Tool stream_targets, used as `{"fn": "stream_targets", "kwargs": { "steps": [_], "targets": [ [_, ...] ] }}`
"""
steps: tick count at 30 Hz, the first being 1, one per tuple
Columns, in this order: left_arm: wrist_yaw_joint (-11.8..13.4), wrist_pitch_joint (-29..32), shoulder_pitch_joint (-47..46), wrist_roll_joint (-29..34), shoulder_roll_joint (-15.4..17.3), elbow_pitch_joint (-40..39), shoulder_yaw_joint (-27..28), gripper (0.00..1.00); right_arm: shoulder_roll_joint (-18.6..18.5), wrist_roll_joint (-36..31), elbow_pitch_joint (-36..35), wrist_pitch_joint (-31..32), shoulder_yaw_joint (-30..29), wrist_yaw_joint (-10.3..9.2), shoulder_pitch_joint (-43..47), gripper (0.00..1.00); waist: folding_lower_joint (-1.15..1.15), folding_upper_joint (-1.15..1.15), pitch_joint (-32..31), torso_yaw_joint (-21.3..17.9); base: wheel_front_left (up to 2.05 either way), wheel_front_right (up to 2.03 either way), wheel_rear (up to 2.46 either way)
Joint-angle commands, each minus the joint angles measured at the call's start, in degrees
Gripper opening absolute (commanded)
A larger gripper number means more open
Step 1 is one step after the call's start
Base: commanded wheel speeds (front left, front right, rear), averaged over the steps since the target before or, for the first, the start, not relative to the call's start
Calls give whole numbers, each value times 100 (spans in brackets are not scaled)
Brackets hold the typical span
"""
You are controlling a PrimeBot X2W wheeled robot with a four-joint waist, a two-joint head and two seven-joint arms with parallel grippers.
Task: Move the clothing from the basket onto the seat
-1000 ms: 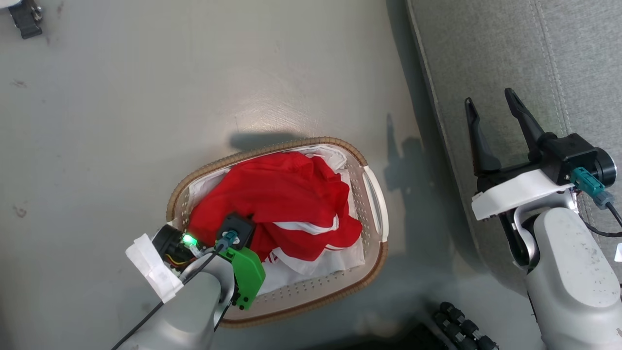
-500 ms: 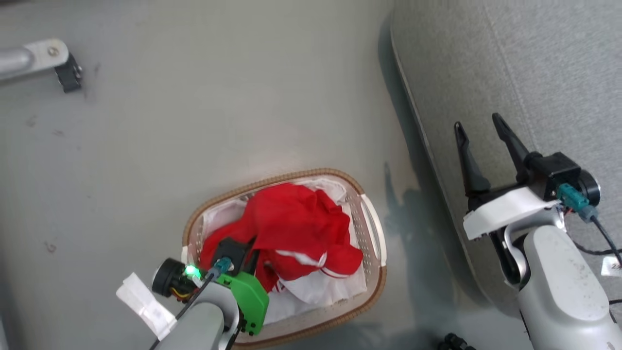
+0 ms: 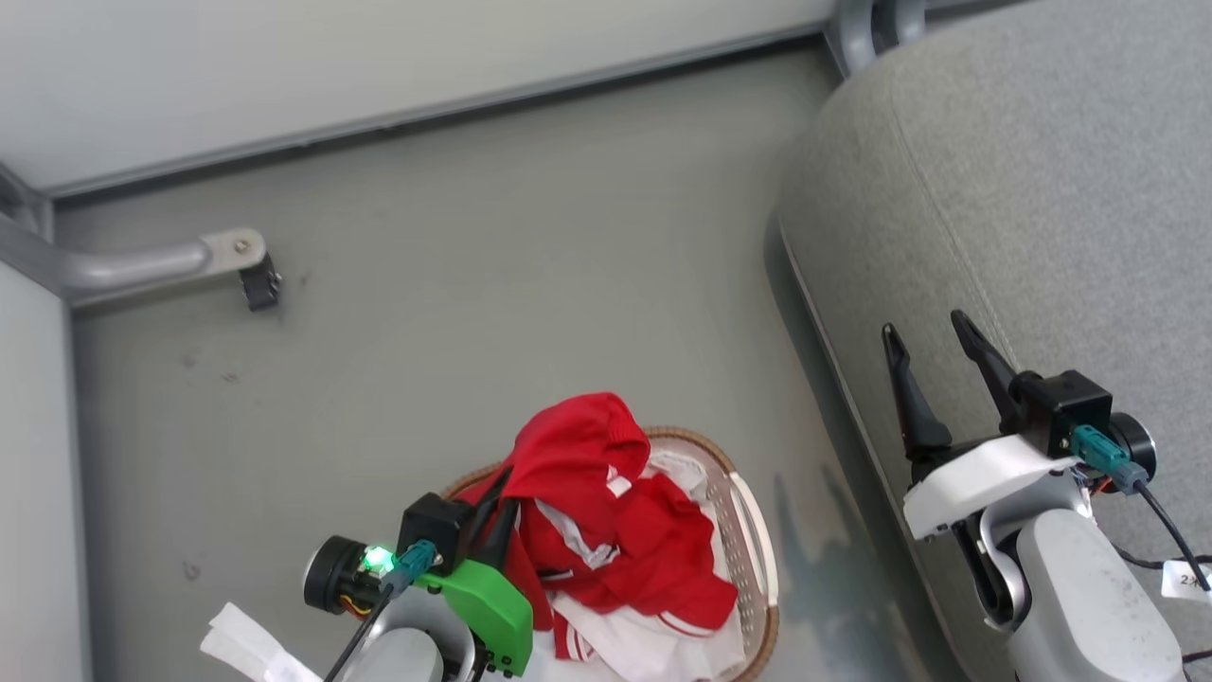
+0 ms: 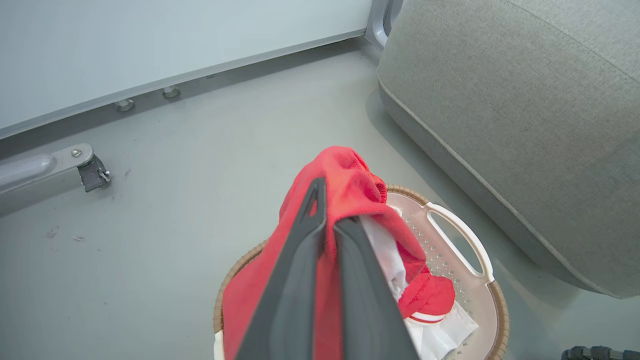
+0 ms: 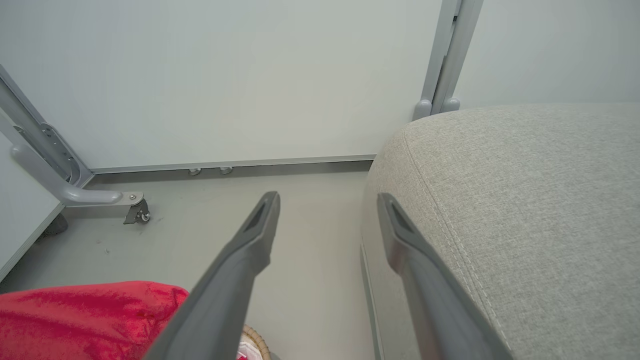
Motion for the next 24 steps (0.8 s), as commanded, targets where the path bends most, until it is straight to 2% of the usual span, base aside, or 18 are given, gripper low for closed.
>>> {"fn": "stream_targets", "kwargs": {
  "steps": [1, 10, 17, 24],
  "targets": [
    [-22, -4, 148, 56, 12, -175, 80, 0, -17, 19, 22, -26, -2, -6, 143, 100, 0, 0, -569, 292, 0, 0, 0],
    [-76, -4, 296, -12, -16, -1521, 660, 0, 40, 46, 79, -26, -69, -6, 528, 100, 0, 0, -1128, 432, 0, 0, 0],
    [-91, -4, 28, -153, -15, -2357, 802, 0, 97, 7, 115, -26, -42, -6, 779, 100, 0, 0, -1392, 429, 0, 0, 0],
    [-98, -4, -188, -266, -16, -2799, 821, 0, 109, -31, 180, -26, 175, -6, 948, 100, 0, 0, -1489, 438, 0, 0, 0]
  ]
}}
